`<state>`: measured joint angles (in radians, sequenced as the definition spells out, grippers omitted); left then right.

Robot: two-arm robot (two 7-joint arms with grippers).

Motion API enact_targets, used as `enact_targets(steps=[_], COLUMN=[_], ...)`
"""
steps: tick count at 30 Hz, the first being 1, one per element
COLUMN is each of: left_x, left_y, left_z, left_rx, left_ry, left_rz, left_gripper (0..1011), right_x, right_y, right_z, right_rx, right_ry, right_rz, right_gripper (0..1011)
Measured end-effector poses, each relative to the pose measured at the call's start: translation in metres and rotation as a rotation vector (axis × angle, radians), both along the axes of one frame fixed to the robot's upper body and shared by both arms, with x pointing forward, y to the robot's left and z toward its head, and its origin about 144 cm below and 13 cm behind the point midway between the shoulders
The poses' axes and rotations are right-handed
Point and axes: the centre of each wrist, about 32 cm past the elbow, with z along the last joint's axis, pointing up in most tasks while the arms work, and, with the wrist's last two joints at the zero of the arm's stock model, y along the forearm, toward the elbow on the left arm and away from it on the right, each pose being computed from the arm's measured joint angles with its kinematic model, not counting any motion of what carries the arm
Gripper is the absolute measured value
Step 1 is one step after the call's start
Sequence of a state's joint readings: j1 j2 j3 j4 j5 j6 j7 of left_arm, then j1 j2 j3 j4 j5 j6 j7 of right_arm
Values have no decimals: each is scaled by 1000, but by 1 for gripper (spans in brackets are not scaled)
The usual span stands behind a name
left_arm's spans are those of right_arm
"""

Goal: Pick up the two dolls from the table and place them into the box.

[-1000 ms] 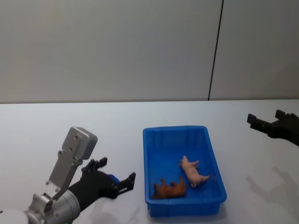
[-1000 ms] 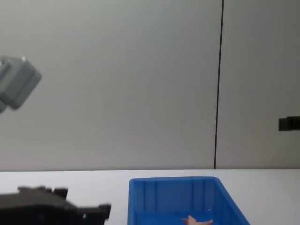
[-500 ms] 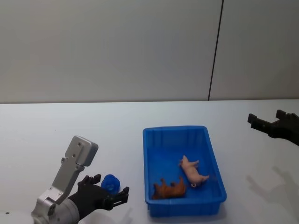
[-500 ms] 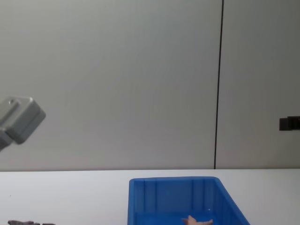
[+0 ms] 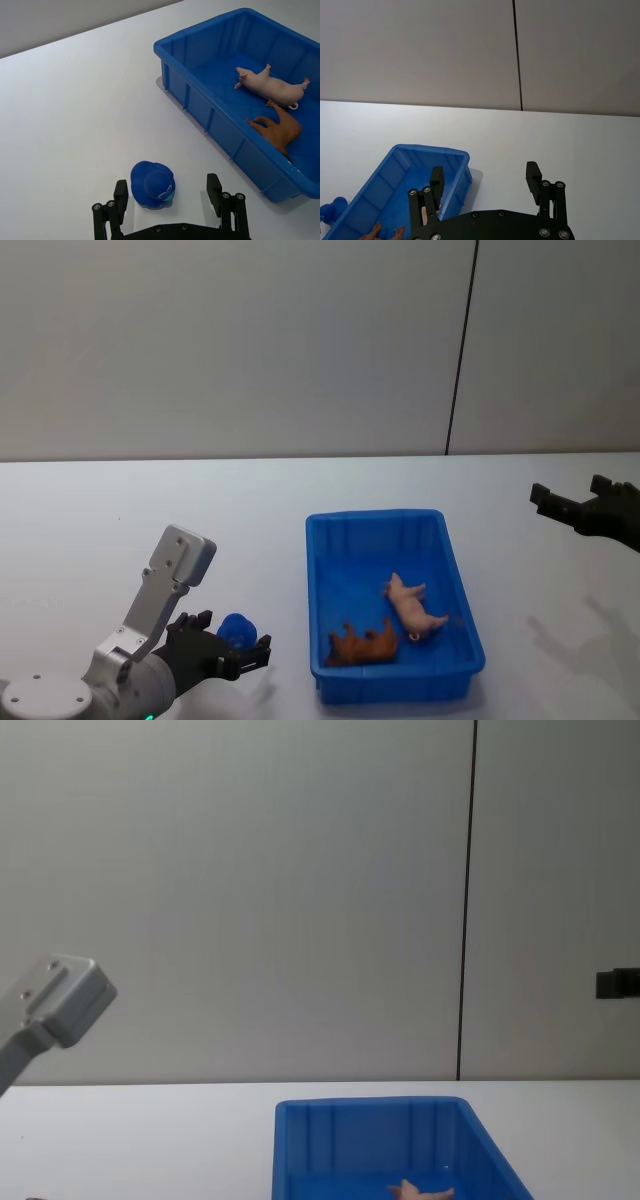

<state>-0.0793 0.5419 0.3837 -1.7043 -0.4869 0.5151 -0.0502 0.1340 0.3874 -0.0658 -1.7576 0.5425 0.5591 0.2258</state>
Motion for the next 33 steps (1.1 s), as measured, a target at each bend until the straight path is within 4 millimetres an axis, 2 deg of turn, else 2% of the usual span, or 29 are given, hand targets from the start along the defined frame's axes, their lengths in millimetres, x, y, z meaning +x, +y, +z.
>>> enact_targets(steps=[25, 33], left_x=[29, 33], left_y=[-2, -3], left_z=[-13, -16], left_rx=[27, 29], left_ry=[44, 49], left_rz=[17, 20], left_gripper=[1001, 806], right_x=[0, 0], right_y=[0, 0], right_z=[0, 0], right_rx=[0, 0], right_ry=[0, 0], right_rz=[0, 0], right_gripper=[1001, 1001])
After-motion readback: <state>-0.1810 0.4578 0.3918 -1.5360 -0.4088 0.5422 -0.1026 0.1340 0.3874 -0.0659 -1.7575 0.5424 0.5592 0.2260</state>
